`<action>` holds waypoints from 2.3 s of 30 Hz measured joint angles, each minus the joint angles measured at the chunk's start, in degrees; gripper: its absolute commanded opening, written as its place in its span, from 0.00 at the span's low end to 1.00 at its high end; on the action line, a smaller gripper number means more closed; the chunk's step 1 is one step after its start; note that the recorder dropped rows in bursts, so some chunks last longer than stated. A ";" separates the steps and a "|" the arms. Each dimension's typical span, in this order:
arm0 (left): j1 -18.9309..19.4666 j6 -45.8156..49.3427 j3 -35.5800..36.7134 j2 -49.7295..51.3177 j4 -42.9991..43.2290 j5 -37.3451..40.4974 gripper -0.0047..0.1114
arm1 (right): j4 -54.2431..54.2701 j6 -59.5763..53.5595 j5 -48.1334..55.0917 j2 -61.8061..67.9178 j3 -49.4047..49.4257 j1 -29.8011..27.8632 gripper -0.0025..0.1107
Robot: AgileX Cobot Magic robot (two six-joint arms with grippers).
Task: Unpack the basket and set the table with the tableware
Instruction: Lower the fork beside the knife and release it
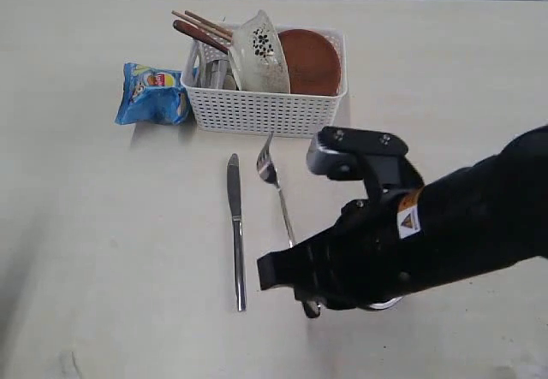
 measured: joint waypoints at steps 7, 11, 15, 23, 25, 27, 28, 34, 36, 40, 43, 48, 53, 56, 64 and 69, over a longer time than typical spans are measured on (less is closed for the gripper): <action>0.00 0.00 0.00 0.00 0.00 0.00 0.04 | 0.71 -0.24 -14.26 14.33 0.22 1.97 0.02; 0.00 0.00 0.00 0.00 0.00 0.00 0.04 | 0.71 -0.15 -18.44 19.27 -0.55 0.25 0.02; 0.00 0.00 0.00 0.00 0.00 0.00 0.04 | -4.44 -0.30 -10.81 20.63 -6.67 -3.42 0.02; 0.00 0.00 0.00 0.00 0.00 0.00 0.04 | -7.53 1.52 -3.89 23.90 -10.09 -3.65 0.02; 0.00 0.00 0.00 0.00 0.00 0.00 0.04 | -7.77 1.76 -4.20 24.63 -9.86 -3.65 0.02; 0.00 0.00 0.00 0.00 0.00 0.00 0.04 | -8.26 2.28 -4.88 24.73 -9.84 -3.65 0.02; 0.00 0.00 0.00 0.00 0.00 0.00 0.04 | -8.87 2.80 -5.32 24.73 -9.76 -3.65 0.02; 0.00 0.00 0.00 0.00 0.00 0.00 0.04 | -24.16 13.92 -0.30 24.73 -11.79 -3.65 0.02; 0.00 0.00 0.00 0.00 0.00 0.00 0.04 | -32.89 20.06 5.25 24.73 -13.31 -3.65 0.02; 0.00 0.00 0.00 0.00 0.00 0.00 0.04 | -37.69 23.78 7.47 24.73 -14.02 -0.80 0.02; 0.00 0.00 0.00 0.00 0.00 0.00 0.04 | -44.47 29.39 8.82 24.73 -14.02 1.86 0.02; 0.00 0.00 0.00 0.00 0.00 0.00 0.04 | -47.63 33.10 9.52 24.73 -14.02 4.59 0.02; 0.00 0.00 0.00 0.00 0.00 0.00 0.04 | -49.94 33.64 10.04 26.61 -14.39 6.49 0.02; 0.00 0.00 0.00 0.00 0.00 0.00 0.04 | -51.21 33.01 13.66 28.83 -15.36 7.57 0.02; 0.00 0.00 0.00 0.00 0.00 0.00 0.04 | -51.94 32.54 16.92 31.43 -21.29 9.11 0.02; 0.00 0.00 0.00 0.00 0.00 0.00 0.04 | -51.22 29.82 18.29 31.43 -22.79 9.11 0.02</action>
